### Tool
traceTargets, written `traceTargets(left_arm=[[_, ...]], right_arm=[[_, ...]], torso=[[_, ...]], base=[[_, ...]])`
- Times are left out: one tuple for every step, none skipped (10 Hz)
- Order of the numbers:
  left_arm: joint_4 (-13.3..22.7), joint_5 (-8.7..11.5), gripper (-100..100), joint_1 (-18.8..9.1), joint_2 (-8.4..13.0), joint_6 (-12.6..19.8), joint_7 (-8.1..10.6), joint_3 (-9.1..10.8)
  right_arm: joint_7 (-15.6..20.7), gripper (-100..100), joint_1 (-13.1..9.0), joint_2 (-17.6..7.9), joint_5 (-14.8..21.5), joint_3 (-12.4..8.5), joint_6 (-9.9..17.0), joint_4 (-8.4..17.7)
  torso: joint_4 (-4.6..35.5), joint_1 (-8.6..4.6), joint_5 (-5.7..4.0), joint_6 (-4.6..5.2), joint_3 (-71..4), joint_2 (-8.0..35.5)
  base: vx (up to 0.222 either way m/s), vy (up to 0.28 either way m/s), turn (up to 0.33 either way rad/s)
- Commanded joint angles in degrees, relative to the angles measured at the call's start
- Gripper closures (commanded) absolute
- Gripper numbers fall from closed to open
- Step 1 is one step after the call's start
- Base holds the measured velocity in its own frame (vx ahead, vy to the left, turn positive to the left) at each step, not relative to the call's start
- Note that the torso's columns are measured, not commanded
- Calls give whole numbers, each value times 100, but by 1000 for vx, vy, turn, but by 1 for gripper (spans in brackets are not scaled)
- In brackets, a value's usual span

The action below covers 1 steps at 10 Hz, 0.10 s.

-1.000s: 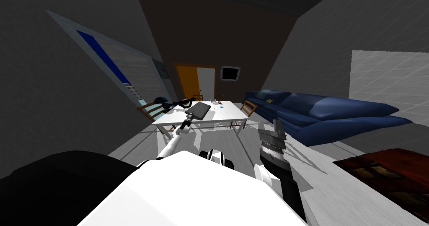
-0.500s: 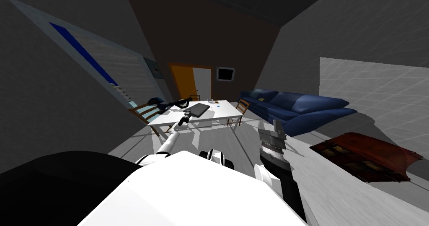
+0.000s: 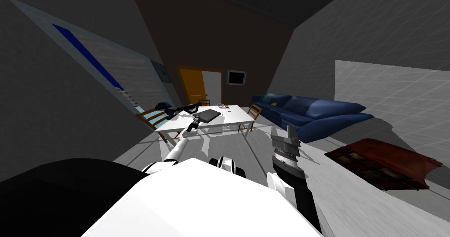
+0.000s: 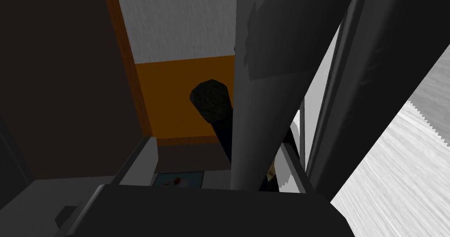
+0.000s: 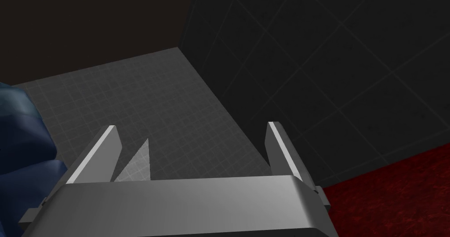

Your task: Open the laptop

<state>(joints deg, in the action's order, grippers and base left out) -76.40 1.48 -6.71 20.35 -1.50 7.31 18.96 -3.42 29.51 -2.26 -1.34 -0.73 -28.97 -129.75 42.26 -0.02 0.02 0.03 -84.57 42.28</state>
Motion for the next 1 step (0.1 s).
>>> traceTargets(left_arm=[[0, 0, 0, 0, 1, 0, 0, 1]], right_arm=[[0, 0, 0, 0, 0, 0, 0, 0]], torso=[[1, 2, -1, -2, -1, -1]], base=[[0, 0, 0]])
